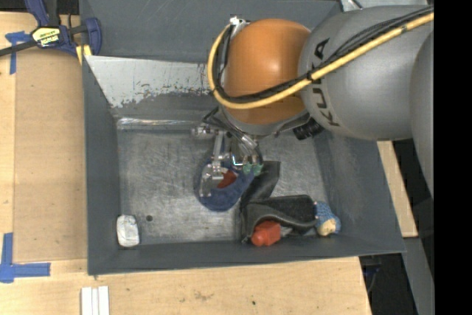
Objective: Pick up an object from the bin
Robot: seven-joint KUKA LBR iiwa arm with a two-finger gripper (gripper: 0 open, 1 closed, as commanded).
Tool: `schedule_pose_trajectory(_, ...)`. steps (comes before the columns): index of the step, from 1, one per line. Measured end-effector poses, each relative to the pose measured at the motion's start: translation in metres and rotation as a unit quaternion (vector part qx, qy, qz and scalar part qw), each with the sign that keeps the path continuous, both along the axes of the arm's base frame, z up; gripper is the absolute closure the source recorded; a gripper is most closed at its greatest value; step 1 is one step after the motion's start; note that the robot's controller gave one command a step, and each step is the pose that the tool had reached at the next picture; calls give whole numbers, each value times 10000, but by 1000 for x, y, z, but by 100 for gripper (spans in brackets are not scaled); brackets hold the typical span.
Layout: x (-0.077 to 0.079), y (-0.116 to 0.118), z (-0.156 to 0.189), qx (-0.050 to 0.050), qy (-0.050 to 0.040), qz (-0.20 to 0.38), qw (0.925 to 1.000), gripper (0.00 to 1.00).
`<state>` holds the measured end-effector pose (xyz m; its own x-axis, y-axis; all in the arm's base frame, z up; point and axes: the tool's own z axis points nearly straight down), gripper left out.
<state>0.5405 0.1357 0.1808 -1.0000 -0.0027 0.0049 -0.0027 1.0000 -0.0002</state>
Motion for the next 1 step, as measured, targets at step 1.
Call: schedule_pose_trajectory(1,20,-58,-105,53,-35,1133,9935,0)
